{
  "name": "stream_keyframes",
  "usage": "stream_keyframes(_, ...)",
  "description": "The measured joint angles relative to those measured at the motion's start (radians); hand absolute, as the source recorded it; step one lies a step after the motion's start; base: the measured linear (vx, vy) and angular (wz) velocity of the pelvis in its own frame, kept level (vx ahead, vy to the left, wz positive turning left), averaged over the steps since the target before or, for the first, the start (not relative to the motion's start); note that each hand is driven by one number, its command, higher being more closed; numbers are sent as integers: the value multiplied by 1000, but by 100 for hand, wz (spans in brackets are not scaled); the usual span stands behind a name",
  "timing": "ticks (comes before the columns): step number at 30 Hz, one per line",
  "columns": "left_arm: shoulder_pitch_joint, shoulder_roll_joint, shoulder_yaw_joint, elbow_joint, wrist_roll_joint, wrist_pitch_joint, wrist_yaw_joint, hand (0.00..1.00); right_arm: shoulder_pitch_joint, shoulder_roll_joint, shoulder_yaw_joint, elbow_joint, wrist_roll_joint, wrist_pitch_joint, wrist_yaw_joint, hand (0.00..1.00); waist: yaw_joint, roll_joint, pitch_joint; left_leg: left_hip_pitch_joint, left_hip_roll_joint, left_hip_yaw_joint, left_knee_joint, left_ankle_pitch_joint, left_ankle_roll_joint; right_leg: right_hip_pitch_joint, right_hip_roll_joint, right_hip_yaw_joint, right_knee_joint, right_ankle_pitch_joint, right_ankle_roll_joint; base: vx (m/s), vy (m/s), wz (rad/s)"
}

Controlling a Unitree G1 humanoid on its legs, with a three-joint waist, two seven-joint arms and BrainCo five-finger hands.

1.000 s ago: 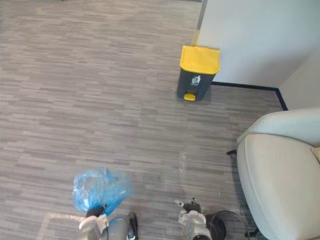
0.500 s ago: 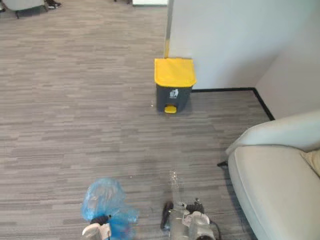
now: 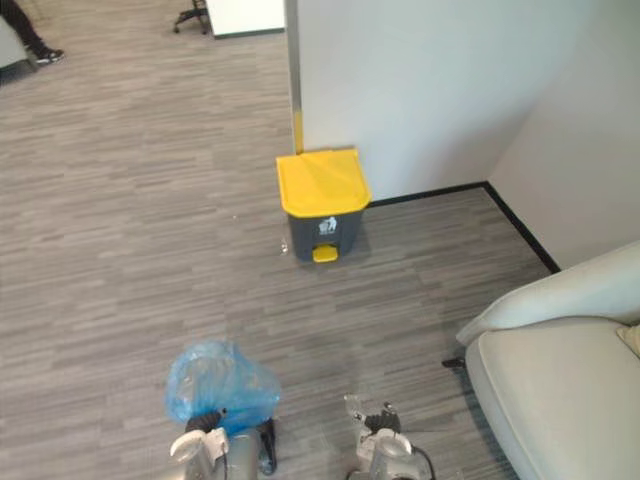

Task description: Gather rubbish on tea table into small bin, then transfer packed bag to large trash can.

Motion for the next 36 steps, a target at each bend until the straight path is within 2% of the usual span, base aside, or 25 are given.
stream_keyframes(2,2,7,-15,17,2,2,0,100,6,-1,-3,-5,0,-2,2,0,7,2,-1,83,-15,26,-39,-34,11,-45,-20,24,167,23,39,354,232,-42)
stream_keyframes(3,4,11,-37,22,2,6,0,100,7,-5,2,-7,-1,-5,4,0,1,13,1,135,-22,28,-72,-51,13,-127,-33,33,356,61,94,361,247,-23)
stream_keyframes(4,1,17,-57,31,2,12,0,100,14,-6,10,-6,-1,-3,7,0,-10,23,9,180,-30,32,-92,-63,14,-208,-48,34,551,77,109,292,184,1)
stream_keyframes(6,1,23,-67,48,3,16,1,100,33,-6,12,-29,-1,-6,9,0,-27,16,5,269,-45,26,-140,-75,15,-326,-59,-7,751,36,67,377,114,21)
stream_keyframes(9,-2,24,-70,62,12,17,1,100,19,-6,3,-25,-2,-7,11,0,-34,12,7,355,-49,13,-197,-75,14,-395,-49,-115,682,-26,30,353,-2,28)
stream_keyframes(11,-1,22,-70,77,13,17,0,100,12,-6,-12,-25,-1,-11,12,0,-49,13,9,393,-48,-35,-226,-79,12,-418,-21,-175,477,-23,5,356,-116,63)
stream_keyframes(12,-1,23,-70,77,13,17,0,100,6,-6,-18,-24,-1,-12,12,0,-59,14,13,401,-44,-55,-230,-87,1,-416,-3,-177,379,3,-1,378,-181,84)
stream_keyframes(13,-2,25,-70,76,18,17,-1,100,7,-5,-28,-21,-2,-12,13,0,-63,5,17,421,-50,-84,-242,-107,-23,-403,16,-173,215,82,-7,405,-207,72)
stream_keyframes(14,-11,27,-64,83,24,13,0,100,0,-6,-36,-17,-2,-10,17,0,-65,-3,33,456,-60,-114,-256,-127,-47,-382,27,-156,175,150,-38,485,-232,43)
stream_keyframes(15,-15,17,-62,94,30,14,-2,100,-18,-23,-49,-10,-3,-13,19,0,-60,33,36,464,-30,-122,-257,-126,-48,-367,51,-172,168,141,-46,457,-213,-6)
stream_keyframes(17,-13,2,-58,97,33,13,-2,100,-34,-30,-59,7,-7,-11,19,0,-59,53,38,470,-9,-120,-237,-126,-48,-379,72,-167,211,65,-51,324,-171,-23)
stream_keyframes(19,-8,2,-57,94,36,13,-3,100,-32,-29,-65,17,-9,-10,18,0,-62,57,35,402,19,-129,-78,-133,-62,-348,88,-174,184,39,-61,262,-171,9)
stream_keyframes(20,-14,-9,-44,86,41,14,-3,100,-25,-31,-62,15,-9,-8,18,0,-68,59,35,299,49,-160,152,-123,-87,-300,99,-190,136,40,-58,309,-167,26)
stream_keyframes(21,-13,-22,-27,64,41,13,-3,100,-19,-34,-46,14,-9,-5,16,0,-64,67,38,207,93,-166,366,-80,-149,-246,121,-190,94,34,-74,332,-136,16)
stream_keyframes(22,-9,-21,-28,52,41,13,-8,100,-20,-34,-32,14,-9,-4,14,0,-59,71,40,160,125,-155,483,-81,-150,-207,137,-188,75,31,-88,375,-66,-16)
stream_keyframes(23,-4,-20,-23,35,40,12,-9,100,-18,-30,-10,15,-8,-3,12,0,-51,72,41,111,156,-136,576,-91,-133,-159,152,-174,58,16,-96,377,-20,-38)
stream_keyframes(24,-1,-21,-20,21,40,11,-9,100,-16,-26,1,16,-5,-1,11,0,-42,70,39,74,162,-109,586,-111,-108,-125,154,-162,45,14,-93,363,-3,-52)
stream_keyframes(25,0,-23,-21,14,39,10,-10,100,-14,-22,1,16,-1,-1,9,0,-33,63,37,51,164,-79,553,-123,-90,-108,152,-145,32,18,-86,340,39,-68)
stream_keyframes(27,-3,-22,-20,12,39,10,-13,100,-15,-13,1,15,-1,0,6,0,-17,65,28,12,144,-35,322,-145,-72,-76,135,-98,6,23,-70,381,138,-80)
stream_keyframes(28,-6,-24,-21,17,39,11,-16,100,-10,-7,-7,15,-1,0,3,0,-14,67,25,10,122,-43,115,-83,-58,-64,122,-82,0,17,-41,356,187,-62)
stream_keyframes(29,-6,-27,-25,21,39,12,-19,100,-7,-7,-8,15,-1,0,2,0,-15,79,19,14,115,-55,39,7,-59,-61,124,-75,2,12,-27,362,217,-47)
stream_keyframes(31,-17,-14,-29,27,39,10,-17,100,6,-5,-11,15,-1,7,3,0,-20,30,9,72,43,-34,-36,19,-45,-46,70,-55,-14,13,-1,349,193,-7)
stream_keyframes(33,-19,-14,-32,39,40,10,-17,100,17,-3,-38,15,-1,9,2,0,-12,9,0,112,15,5,-67,7,-26,-41,34,-51,9,14,2,312,194,-14)
stream_keyframes(35,-16,-11,-33,53,42,12,-17,100,13,1,-39,15,-3,8,3,0,-11,14,2,190,1,31,-119,-8,-15,-74,17,-42,146,17,6,213,183,-40)
stream_keyframes(36,-10,-10,-34,59,43,12,-17,100,14,1,-35,15,-3,8,5,0,-10,18,4,241,-9,51,-154,-14,-10,-123,3,-29,288,23,18,178,183,-34)
